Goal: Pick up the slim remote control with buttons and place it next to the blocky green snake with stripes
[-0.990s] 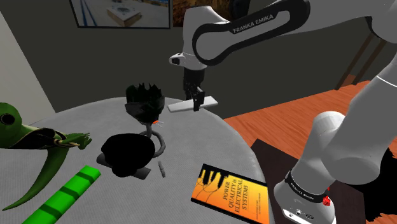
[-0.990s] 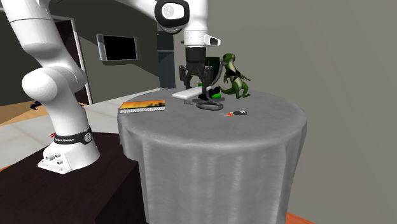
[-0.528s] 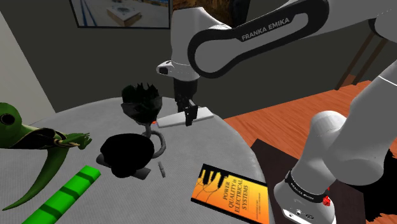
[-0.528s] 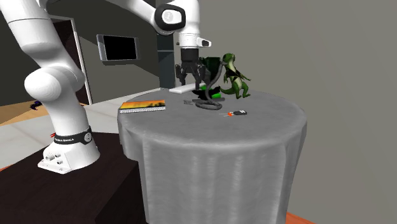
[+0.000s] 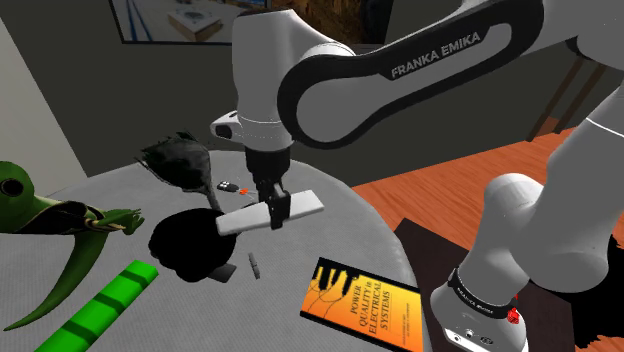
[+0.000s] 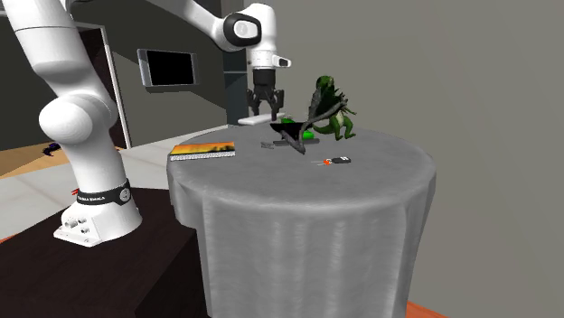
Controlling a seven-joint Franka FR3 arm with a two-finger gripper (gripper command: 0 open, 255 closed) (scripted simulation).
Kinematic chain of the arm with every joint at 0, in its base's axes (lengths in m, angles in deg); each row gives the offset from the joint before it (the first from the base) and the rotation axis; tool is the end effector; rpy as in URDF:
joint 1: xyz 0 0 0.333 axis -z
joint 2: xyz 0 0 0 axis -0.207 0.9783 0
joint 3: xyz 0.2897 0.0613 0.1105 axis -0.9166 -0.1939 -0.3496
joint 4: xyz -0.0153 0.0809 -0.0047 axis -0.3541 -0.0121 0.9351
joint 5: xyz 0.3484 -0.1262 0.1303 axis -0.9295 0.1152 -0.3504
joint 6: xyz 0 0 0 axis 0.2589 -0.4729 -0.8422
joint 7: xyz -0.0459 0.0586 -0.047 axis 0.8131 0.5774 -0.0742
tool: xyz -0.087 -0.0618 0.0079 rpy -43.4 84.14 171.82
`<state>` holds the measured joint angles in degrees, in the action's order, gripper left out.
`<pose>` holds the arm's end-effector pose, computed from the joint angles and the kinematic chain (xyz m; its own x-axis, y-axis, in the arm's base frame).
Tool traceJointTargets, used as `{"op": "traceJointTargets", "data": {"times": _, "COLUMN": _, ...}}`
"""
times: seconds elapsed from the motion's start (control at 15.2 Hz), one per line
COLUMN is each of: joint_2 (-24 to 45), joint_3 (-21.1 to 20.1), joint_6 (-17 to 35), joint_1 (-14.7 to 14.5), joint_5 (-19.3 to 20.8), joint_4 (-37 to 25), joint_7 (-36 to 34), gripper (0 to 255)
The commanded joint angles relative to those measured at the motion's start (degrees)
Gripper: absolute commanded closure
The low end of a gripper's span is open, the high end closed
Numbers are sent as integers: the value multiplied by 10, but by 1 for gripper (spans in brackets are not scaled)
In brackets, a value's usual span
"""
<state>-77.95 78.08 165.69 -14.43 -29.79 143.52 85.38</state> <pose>0.4115 0.2885 0.4469 0.4041 0.9147 -0.0082 0.9147 -0.4040 0.0079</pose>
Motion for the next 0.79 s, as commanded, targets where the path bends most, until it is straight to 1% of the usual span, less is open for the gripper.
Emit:
{"op": "traceJointTargets", "data": {"times": 0.0, "joint_2": 10, "joint_3": -17, "joint_6": -3, "joint_1": -13, "joint_5": -1, "joint_4": -13, "joint_7": -30, "gripper": 255}}
{"op": "traceJointTargets", "data": {"times": 0.4, "joint_2": 58, "joint_3": -64, "joint_6": -12, "joint_1": -49, "joint_5": 6, "joint_4": -69, "joint_7": -117, "gripper": 255}}
{"op": "traceJointTargets", "data": {"times": 0.73, "joint_2": 113, "joint_3": -97, "joint_6": -24, "joint_1": -81, "joint_5": 22, "joint_4": -133, "joint_7": -190, "gripper": 255}}
